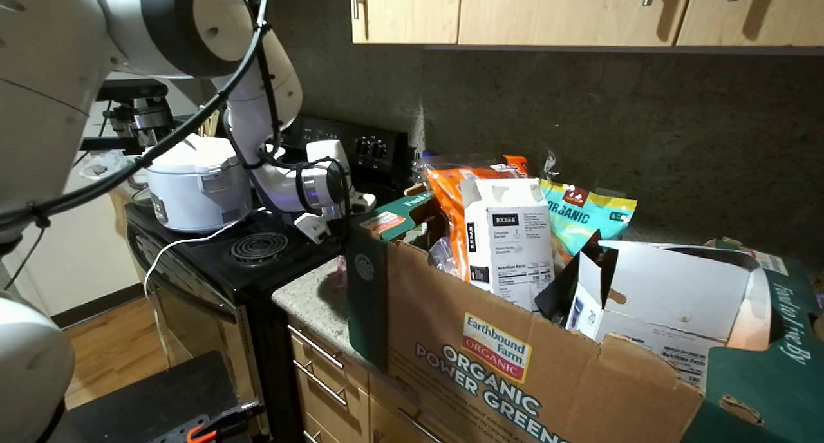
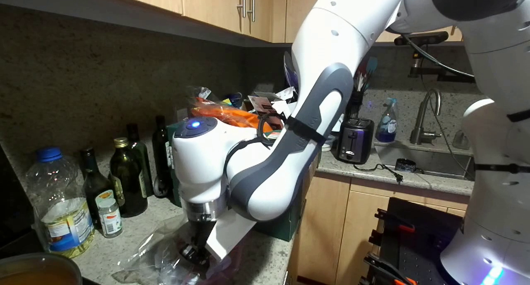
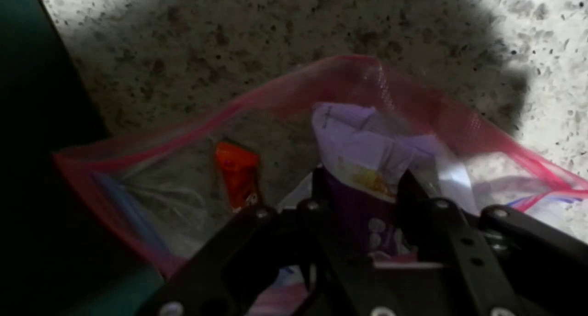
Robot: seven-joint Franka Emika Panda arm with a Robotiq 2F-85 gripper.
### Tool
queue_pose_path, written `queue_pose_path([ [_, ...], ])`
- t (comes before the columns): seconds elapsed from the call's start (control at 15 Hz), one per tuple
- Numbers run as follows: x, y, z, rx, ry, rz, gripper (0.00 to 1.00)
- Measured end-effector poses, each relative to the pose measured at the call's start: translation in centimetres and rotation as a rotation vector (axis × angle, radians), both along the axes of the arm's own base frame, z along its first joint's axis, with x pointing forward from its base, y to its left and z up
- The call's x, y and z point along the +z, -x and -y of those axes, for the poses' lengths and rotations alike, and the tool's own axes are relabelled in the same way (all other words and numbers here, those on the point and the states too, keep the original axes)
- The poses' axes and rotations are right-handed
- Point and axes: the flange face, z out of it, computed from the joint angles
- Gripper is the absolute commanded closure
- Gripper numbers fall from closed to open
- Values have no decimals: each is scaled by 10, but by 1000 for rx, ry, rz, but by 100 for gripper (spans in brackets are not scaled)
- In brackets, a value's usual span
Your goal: Put the Ziploc bag on the counter in the box
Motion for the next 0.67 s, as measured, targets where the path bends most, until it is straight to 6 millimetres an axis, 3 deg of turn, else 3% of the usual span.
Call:
queue_pose_path([
  [0.53,-7,-4,-3,5,64,103,86],
  [0.6,-7,-4,-3,7,69,110,69],
  [0.67,-7,-5,-4,8,72,113,38],
])
